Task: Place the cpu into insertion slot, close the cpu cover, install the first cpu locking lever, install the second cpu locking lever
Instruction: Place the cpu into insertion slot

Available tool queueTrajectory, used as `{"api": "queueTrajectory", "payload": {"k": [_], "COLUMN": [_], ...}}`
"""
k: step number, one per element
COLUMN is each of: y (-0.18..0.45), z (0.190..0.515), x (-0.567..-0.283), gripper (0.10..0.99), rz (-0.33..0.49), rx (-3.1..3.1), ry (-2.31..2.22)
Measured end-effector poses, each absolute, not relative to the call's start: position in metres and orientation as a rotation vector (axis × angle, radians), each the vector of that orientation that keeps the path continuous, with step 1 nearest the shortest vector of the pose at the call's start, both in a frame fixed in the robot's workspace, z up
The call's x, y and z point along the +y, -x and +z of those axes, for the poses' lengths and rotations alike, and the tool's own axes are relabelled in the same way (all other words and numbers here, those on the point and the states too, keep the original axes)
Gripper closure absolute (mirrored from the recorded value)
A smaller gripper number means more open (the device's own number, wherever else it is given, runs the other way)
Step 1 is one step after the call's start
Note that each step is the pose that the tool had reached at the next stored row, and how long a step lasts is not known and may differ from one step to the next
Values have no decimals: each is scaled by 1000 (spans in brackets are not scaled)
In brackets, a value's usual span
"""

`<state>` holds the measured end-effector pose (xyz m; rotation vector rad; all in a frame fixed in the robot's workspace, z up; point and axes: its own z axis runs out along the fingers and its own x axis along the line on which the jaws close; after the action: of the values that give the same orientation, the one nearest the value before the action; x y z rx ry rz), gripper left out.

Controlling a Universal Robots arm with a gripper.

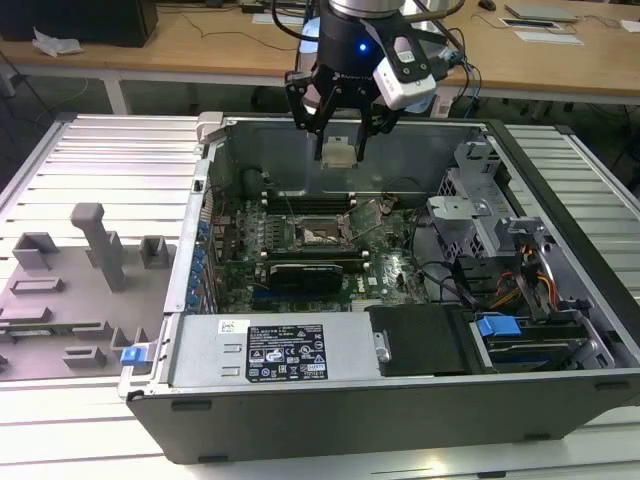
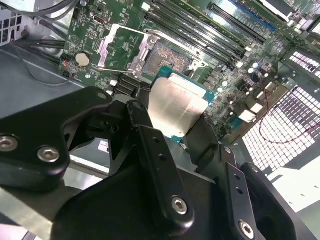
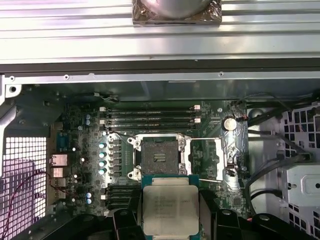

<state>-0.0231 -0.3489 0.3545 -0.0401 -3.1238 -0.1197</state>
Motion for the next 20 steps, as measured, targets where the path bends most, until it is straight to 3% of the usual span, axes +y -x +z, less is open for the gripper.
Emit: {"api": "queueTrajectory", "payload": {"k": [20], "y": [23], "z": [340], "x": [-349], "gripper": [545], "rz": [-43], "rx": [-3126], "ry": [41]}}
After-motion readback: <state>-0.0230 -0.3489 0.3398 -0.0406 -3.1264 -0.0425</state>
